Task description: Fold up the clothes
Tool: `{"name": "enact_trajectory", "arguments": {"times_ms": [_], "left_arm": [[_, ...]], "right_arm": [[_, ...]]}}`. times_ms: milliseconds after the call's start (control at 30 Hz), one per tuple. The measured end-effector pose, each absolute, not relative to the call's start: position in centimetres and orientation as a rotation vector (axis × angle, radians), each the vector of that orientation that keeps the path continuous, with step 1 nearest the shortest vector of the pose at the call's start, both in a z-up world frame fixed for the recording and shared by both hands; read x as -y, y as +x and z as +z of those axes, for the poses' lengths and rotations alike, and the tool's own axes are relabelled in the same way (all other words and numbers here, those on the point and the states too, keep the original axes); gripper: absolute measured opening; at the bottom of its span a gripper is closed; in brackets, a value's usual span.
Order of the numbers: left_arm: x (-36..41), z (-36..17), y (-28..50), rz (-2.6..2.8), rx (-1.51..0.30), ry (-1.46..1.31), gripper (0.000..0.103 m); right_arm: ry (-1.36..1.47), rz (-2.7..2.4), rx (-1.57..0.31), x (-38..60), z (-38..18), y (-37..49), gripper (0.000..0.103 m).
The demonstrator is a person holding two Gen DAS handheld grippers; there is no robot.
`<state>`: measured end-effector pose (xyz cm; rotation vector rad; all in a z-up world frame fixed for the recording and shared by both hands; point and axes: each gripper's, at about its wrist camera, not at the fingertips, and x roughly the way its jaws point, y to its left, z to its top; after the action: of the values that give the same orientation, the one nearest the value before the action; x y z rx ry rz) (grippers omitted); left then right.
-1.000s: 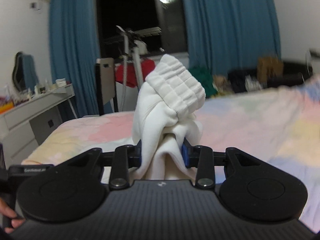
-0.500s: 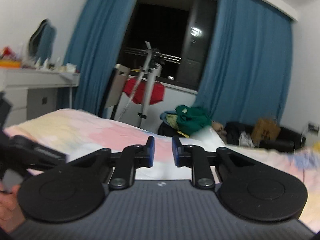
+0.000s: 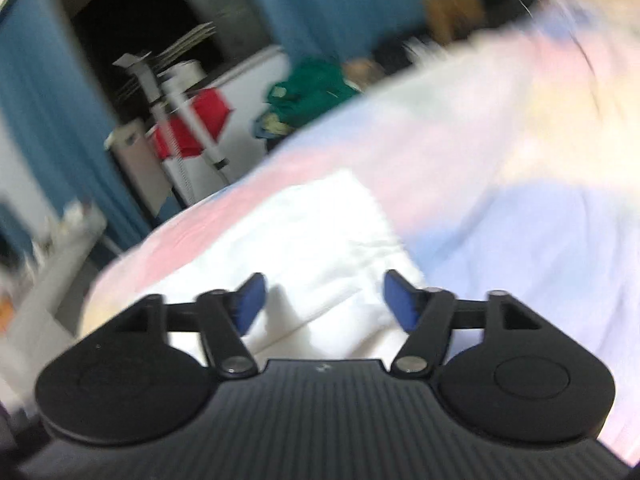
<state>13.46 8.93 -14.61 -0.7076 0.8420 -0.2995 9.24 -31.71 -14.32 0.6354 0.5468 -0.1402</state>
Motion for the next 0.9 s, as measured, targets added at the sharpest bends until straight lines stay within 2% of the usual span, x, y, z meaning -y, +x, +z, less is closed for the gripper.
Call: {"name": "enact_trajectory", "arguments": {"times_ms": [33,233,400,467,533,600,700,800,900], "left_arm": [[-8.9,-14.6,13.4,-0.300,-0.842,-0.705,0.074],[-8.8,-14.5,13.6,-0.304,-0.845,-0.700,0.075],[-8.4,-14.5,13.9,-0.315,-0.853,-0.683,0.081],[-8.1,-14.4,13.9,-0.317,-0.851,-0.660,0.082],[-7.7,-14.1,13.7,-0.311,-0.835,-0.626,0.079],[-7.3,-13.8,13.5,-0.301,-0.826,-0.575,0.070],[-6.7,-13.1,12.9,-0.285,-0.805,-0.497,0.057],[-6.5,-11.9,12.0,-0.275,-0.773,-0.472,0.047],[-6.6,-10.3,11.0,-0.282,-0.750,-0.485,0.042]], "right_arm": [[0.690,-0.151,-0.569,32.4,-15.0,9.4,0.085],[0.867,-0.037,-0.669,33.2,-18.5,12.1,0.090],[0.803,0.043,-0.681,30.7,-18.7,13.4,0.092],[0.711,0.049,-0.647,29.3,-17.2,13.1,0.082],[0.569,0.028,-0.625,27.9,-15.6,12.6,0.058],[0.440,0.012,-0.611,26.3,-14.7,12.1,0.049],[0.365,0.006,-0.557,24.6,-13.3,11.7,0.042],[0.342,0.015,-0.510,24.0,-12.0,11.3,0.040],[0.341,0.034,-0.463,24.0,-10.6,10.4,0.039]]}}
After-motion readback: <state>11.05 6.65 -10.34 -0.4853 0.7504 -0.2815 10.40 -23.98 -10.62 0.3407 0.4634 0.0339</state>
